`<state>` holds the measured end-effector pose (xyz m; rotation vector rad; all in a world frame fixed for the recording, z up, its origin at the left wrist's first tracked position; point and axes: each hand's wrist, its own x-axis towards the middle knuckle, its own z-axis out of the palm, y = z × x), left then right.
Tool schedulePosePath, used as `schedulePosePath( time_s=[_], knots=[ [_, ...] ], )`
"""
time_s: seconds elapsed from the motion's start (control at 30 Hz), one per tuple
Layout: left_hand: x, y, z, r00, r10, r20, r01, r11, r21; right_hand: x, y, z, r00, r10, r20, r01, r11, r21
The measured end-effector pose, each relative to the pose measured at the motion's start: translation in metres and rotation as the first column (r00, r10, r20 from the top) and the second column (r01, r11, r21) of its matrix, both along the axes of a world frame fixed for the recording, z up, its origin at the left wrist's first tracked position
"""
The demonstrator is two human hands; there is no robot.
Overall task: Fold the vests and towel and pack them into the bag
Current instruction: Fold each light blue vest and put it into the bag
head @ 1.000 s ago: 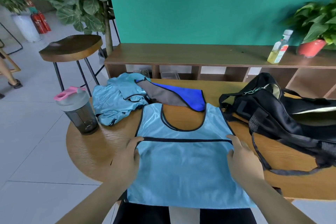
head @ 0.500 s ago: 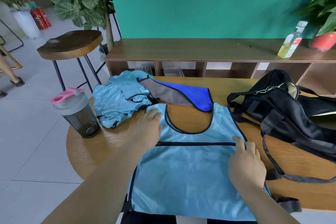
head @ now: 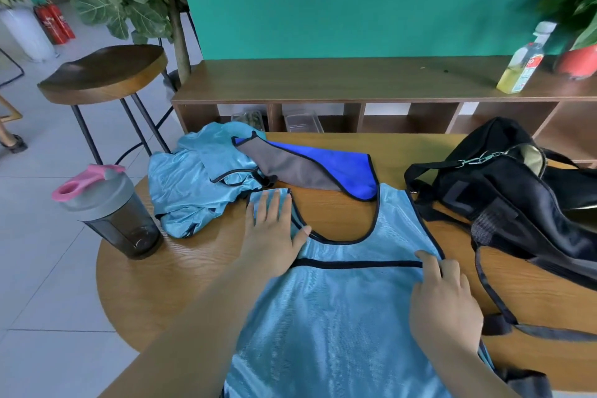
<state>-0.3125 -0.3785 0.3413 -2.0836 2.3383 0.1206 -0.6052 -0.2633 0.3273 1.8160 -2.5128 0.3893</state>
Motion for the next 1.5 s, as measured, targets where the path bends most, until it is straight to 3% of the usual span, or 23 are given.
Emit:
schedulePosePath(
  time_s=[0.07, 0.23, 0.4, 0.5, 0.57, 0.67, 0.87, 0.97, 1.03, 1.23, 1.4, 1.5],
  knots=[
    [-0.007, -0.002, -0.001, 1.000, 0.004, -0.028, -0.006, 0.999, -0.047, 0.001, 0.000, 0.001, 1.000, -0.001, -0.008, 0.001, 1.000, -0.004],
    [-0.024, -0.008, -0.007, 0.999, 0.000, -0.040, 0.004, 0.995, 0.102, 0.001, -0.001, 0.003, 1.000, -0.010, -0.004, 0.010, 1.000, -0.018],
    [-0.049, -0.005, 0.008, 0.983, 0.088, -0.163, -0.103, 0.991, -0.082, 0.003, -0.001, 0.003, 1.000, -0.001, -0.011, 0.001, 1.000, -0.011],
    [-0.081, 0.003, 0.014, 0.966, -0.171, -0.196, 0.137, 0.975, -0.176, 0.002, -0.001, 0.002, 1.000, 0.009, -0.011, -0.009, 1.000, -0.010],
    [-0.108, 0.005, 0.015, 0.904, -0.377, -0.201, 0.340, 0.920, -0.197, 0.001, -0.002, 0.002, 1.000, 0.012, -0.016, -0.012, 1.000, -0.009],
    [-0.154, -0.002, 0.013, 0.831, -0.535, -0.152, 0.502, 0.839, -0.211, 0.001, -0.002, 0.000, 0.999, 0.021, -0.024, -0.021, 1.000, -0.015],
    [-0.215, -0.033, 0.009, 0.902, -0.431, 0.034, 0.423, 0.896, 0.136, 0.000, -0.005, -0.005, 0.998, 0.017, -0.054, -0.019, 0.999, -0.037],
    [-0.219, -0.037, 0.008, 0.906, -0.422, 0.028, 0.411, 0.895, 0.175, -0.001, -0.007, -0.006, 0.999, 0.013, -0.035, -0.015, 0.999, -0.053],
    [-0.213, -0.036, 0.008, 0.894, -0.447, -0.019, 0.445, 0.885, 0.133, -0.001, -0.007, -0.005, 1.000, 0.006, -0.021, -0.007, 0.999, -0.047],
    [-0.150, -0.008, 0.006, 0.854, -0.442, -0.274, 0.394, 0.894, -0.215, 0.000, -0.003, 0.006, 1.000, 0.002, 0.019, -0.003, 1.000, 0.011],
    [-0.081, 0.037, 0.008, 0.849, -0.492, -0.192, 0.399, 0.836, -0.376, 0.004, 0.002, 0.015, 1.000, -0.006, 0.004, 0.006, 1.000, 0.030],
    [-0.048, 0.061, 0.015, 0.910, -0.395, -0.127, 0.329, 0.873, -0.359, 0.002, 0.001, 0.015, 1.000, -0.009, 0.007, 0.008, 0.999, 0.034]
  ],
)
